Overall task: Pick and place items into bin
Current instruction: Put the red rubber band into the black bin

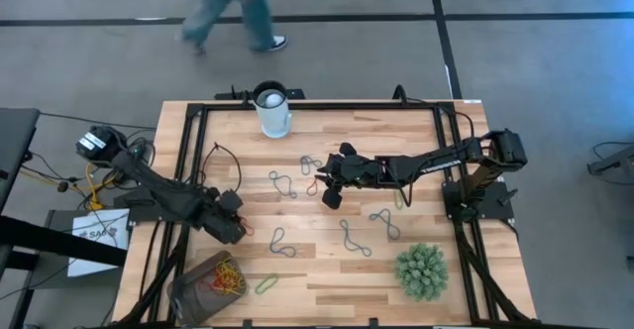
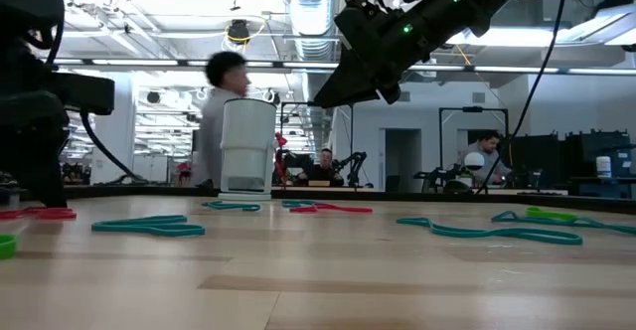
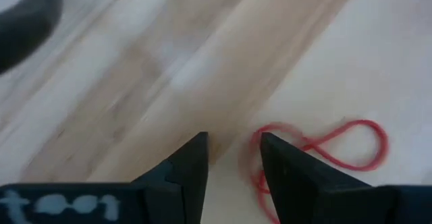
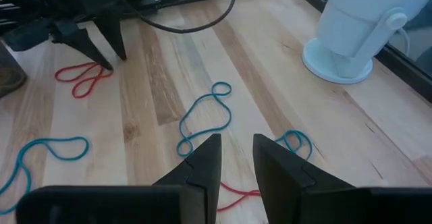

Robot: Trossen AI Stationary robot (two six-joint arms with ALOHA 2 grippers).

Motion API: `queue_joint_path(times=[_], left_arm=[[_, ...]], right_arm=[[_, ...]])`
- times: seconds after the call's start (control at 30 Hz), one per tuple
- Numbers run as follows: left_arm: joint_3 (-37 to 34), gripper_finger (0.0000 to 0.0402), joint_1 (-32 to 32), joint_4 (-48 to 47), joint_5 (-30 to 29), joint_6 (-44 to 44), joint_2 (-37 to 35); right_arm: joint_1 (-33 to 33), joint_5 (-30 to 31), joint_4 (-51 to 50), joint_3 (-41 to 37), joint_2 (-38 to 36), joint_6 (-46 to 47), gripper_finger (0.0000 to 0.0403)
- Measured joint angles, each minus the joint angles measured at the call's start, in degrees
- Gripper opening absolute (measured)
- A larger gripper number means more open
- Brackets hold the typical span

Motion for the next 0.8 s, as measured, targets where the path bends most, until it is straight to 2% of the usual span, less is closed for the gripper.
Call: queue_joint_path(times=[0.07, 0.27, 0.57, 0.67, 0.8], left_arm=[[1.3, 0.0126, -0.1, 1.5, 2.1, 1.5, 0.0], [1.6, 0.0126, -0.1, 3.7, 2.7, 3.6, 3.0], [4.2, 0.0120, -0.1, 1.5, 2.2, 4.1, 8.6], [7.3, 0.0091, 0.0, -1.8, 2.7, 7.1, 9.1], [11.9, 0.0018, 0.0, -6.1, 3.2, 12.3, 9.1]], right_arm=[[0.0, 0.0, 0.0, 0.0, 0.0, 0.0, 0.0082], [0.0, 0.0, 0.0, 0.0, 0.0, 0.0, 0.0082], [0.1, 0.0, -0.3, 0.0, 0.0, 0.0, 0.0082], [0.1, 0.0, -0.3, 0.0, 0.0, 0.0, 0.0082], [0.1, 0.0, -0.3, 0.0, 0.0, 0.0, 0.0082]])
